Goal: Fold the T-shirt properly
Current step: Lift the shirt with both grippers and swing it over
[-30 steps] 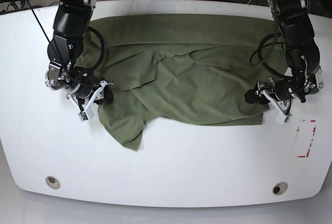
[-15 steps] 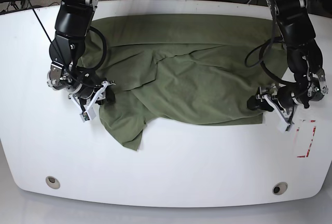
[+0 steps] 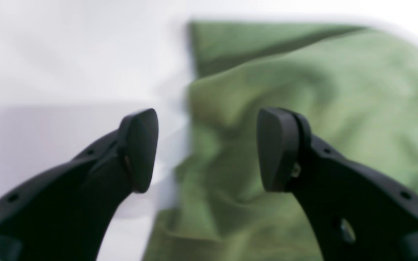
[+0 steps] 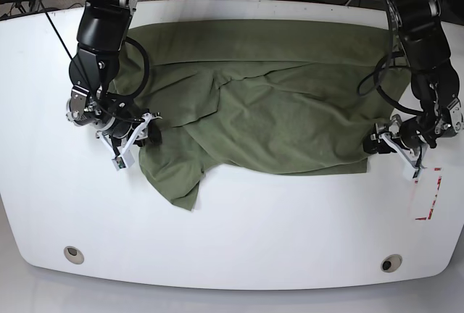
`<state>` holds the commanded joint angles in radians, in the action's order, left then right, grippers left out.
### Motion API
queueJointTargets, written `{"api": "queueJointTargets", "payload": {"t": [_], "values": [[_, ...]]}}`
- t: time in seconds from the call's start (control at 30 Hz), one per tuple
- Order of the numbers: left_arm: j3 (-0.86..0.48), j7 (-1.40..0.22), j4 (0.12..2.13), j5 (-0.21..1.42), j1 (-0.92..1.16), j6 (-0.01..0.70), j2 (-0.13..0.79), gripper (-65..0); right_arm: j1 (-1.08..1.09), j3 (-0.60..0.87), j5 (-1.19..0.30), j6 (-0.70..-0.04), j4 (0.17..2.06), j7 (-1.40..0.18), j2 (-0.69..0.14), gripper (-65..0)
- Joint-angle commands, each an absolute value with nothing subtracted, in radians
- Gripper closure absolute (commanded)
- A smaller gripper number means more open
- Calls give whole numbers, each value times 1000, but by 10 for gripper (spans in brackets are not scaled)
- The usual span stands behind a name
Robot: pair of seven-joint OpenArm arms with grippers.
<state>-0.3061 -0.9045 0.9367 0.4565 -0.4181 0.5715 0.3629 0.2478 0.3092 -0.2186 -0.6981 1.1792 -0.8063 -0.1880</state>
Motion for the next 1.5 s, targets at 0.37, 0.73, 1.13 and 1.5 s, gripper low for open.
{"api": "queueJointTargets", "payload": {"t": [0.37, 0.73, 1.13, 1.5], "values": [[-306, -835, 828, 406, -452, 659, 318, -394, 248, 309, -211, -698, 1179, -806, -170, -190], [-240, -855, 849, 414, -452, 659, 263, -382, 248, 309, -211, -698, 1179, -806, -166, -190], [-236, -816, 848, 406, -450, 653, 262, -39, 249, 311, -209, -698, 1179, -766, -168, -187], [-236, -862, 895, 409, -447, 659, 297, 0, 255, 308, -209, -698, 1190, -779, -170, 0]]}}
